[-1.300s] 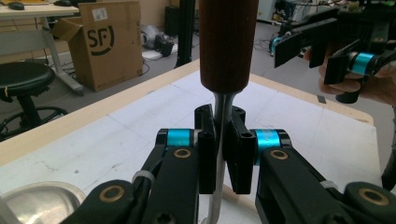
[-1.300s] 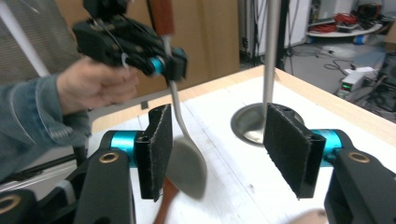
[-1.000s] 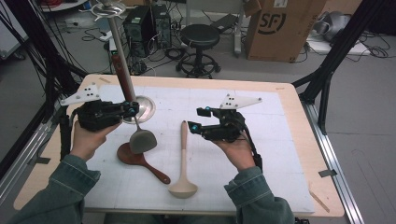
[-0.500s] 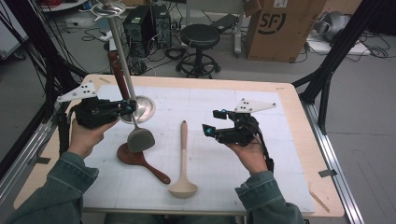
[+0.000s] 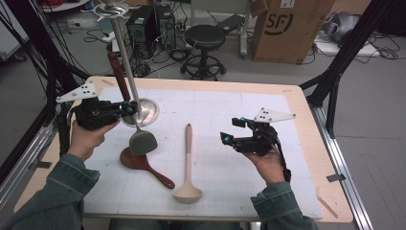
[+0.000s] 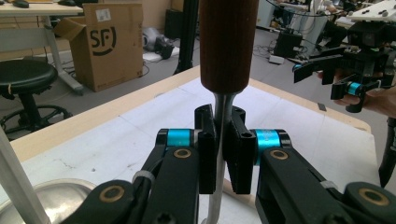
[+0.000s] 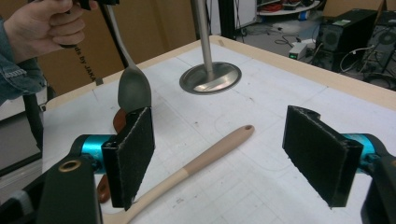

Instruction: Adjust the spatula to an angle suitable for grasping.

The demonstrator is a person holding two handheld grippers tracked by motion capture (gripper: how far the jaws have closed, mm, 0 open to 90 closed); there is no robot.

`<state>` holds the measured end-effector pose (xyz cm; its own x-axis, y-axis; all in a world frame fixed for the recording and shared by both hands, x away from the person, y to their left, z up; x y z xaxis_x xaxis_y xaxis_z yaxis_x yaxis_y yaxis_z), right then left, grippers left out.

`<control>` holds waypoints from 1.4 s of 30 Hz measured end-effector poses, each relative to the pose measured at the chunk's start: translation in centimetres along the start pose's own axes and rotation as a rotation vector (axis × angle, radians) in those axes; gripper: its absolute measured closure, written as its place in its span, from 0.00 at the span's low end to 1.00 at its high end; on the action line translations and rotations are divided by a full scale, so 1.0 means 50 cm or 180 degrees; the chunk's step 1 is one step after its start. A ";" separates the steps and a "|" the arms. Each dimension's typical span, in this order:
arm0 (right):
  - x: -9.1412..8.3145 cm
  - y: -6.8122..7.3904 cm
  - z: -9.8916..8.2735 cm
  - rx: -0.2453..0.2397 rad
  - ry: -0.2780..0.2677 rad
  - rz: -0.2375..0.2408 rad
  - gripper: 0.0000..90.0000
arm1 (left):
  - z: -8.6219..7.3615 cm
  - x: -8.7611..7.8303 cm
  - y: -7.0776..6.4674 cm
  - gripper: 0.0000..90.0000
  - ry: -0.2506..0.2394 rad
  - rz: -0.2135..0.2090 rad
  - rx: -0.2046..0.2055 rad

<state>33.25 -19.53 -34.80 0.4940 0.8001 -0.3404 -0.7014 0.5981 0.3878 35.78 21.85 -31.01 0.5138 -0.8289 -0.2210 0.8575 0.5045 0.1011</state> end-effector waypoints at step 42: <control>-0.045 -0.033 -0.077 0.0022 0.0009 -0.0285 0.16 | 0.014 -0.014 0.014 0.93 -0.0018 0.0021 0.0014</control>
<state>31.32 -22.52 -37.96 0.5531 0.7433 -0.3763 -0.6510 0.6674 0.3616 36.06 22.60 -30.08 0.5196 -0.8270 -0.2147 0.8542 0.5089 0.1068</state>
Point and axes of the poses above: each handheld gripper's, and its own axes: x roughly forward along the jaws, z roughly out of its top, y roughly to its left, the point moved 3 cm from there along x, roughly forward along the jaws, and after that the axes turned 14 degrees about x, right-handed, at the moved point
